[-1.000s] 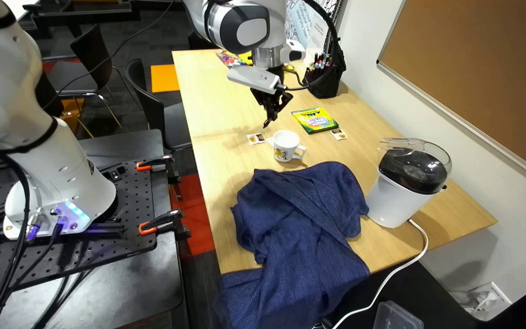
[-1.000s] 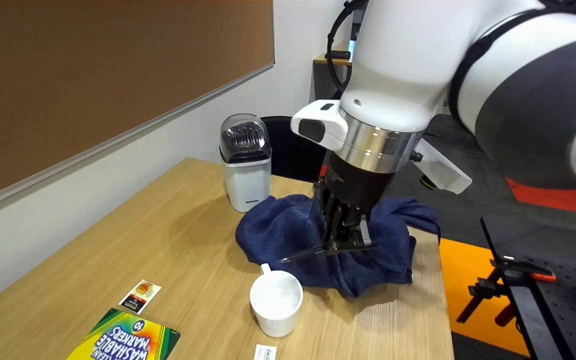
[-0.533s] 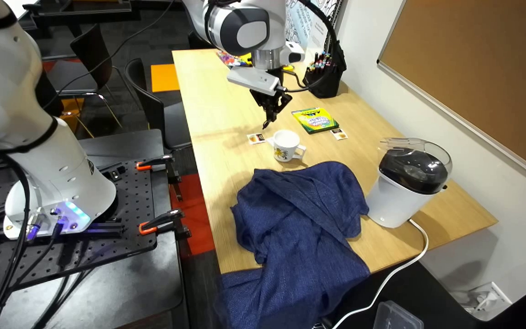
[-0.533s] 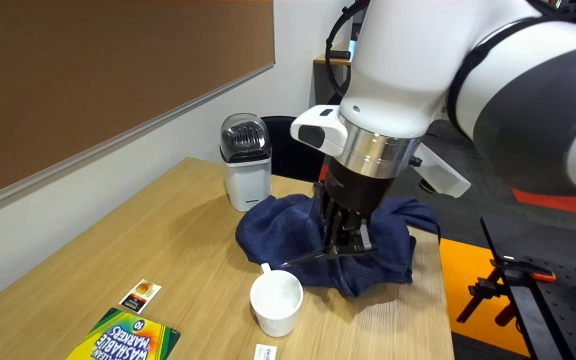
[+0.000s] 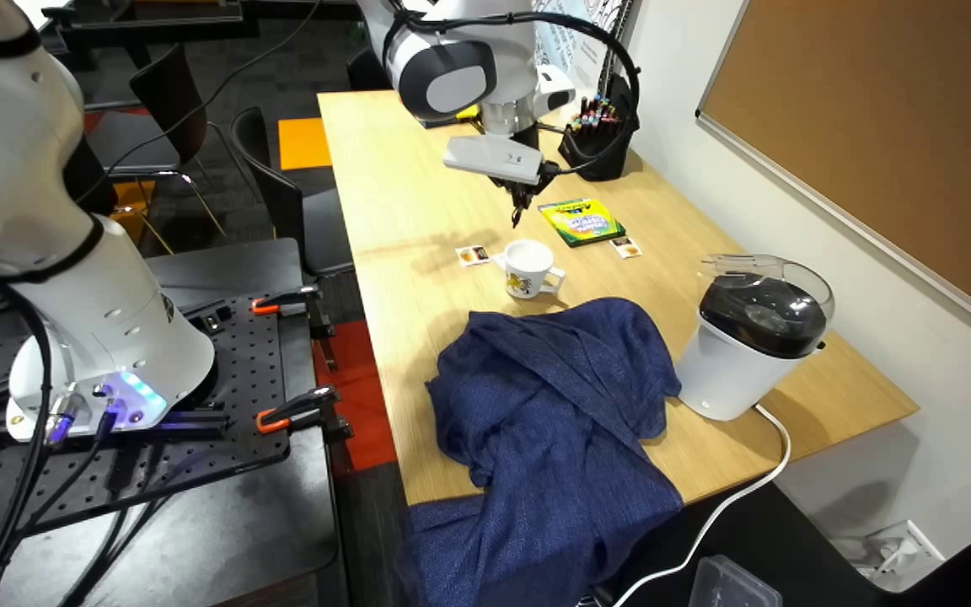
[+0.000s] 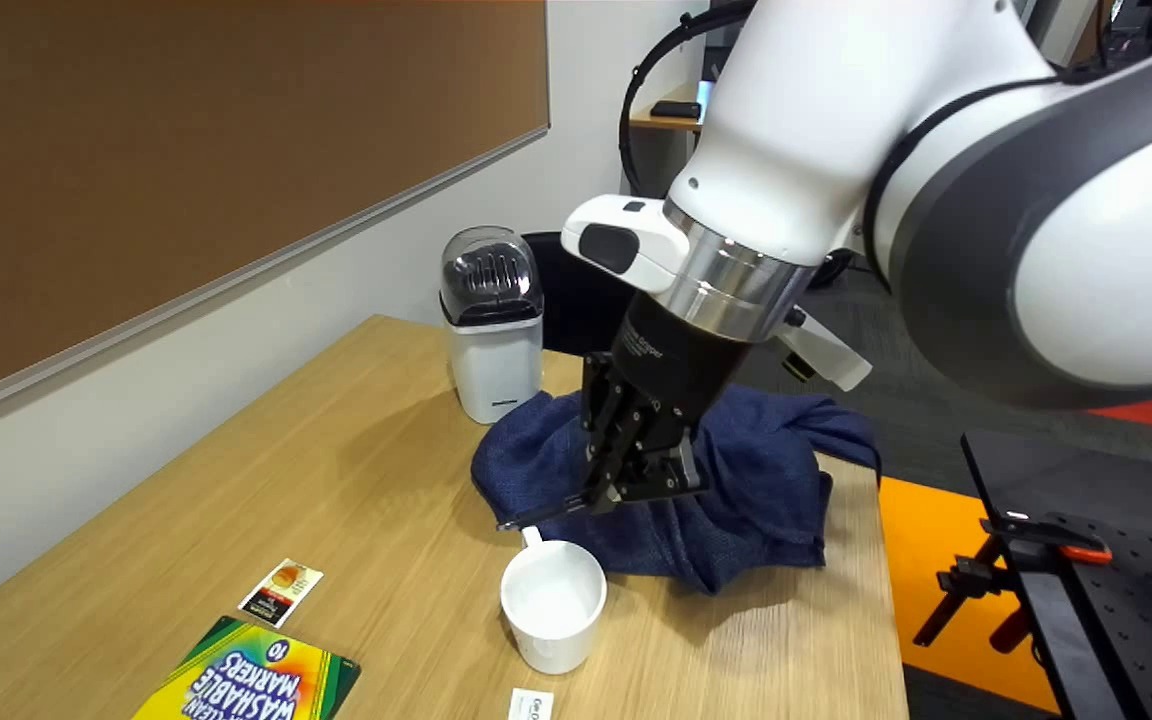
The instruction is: Pick the black pen and place it in the white cup.
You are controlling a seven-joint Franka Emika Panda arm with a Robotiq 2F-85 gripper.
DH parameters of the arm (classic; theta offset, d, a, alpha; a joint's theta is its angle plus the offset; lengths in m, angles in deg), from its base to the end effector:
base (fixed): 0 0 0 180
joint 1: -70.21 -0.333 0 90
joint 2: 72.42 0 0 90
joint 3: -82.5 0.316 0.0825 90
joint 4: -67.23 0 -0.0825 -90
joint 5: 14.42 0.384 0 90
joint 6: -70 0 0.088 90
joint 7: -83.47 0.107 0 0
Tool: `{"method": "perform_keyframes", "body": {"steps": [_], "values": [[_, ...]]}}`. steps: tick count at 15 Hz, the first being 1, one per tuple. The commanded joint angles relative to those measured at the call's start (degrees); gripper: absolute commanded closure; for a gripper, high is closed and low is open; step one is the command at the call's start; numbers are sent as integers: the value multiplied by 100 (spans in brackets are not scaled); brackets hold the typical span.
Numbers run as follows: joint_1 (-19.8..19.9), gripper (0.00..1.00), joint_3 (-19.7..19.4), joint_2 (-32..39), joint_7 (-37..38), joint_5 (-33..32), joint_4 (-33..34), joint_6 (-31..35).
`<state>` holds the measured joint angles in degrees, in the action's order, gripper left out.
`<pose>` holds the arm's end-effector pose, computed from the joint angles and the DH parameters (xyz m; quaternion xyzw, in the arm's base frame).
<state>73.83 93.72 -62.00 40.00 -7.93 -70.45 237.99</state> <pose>0.5265 0.0633 0.2771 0.9111 0.3720 0.1766 0.0169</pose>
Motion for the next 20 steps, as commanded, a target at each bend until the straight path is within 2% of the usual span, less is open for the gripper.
{"method": "perform_keyframes", "body": {"steps": [1, 4, 7, 12, 16, 20], "values": [[797, 96, 1015, 76, -1598, 1388, 122, 273], [1469, 96, 1816, 95, -3016, 2612, 288, 148], [1950, 96, 2259, 60, -4292, 3689, 383, -3], [2475, 96, 2602, 16, -6038, 4851, 426, -262], [2830, 96, 2835, -1, -7572, 6111, 497, -534], [3084, 96, 2819, -14, -8952, 7320, 516, -1115]]}}
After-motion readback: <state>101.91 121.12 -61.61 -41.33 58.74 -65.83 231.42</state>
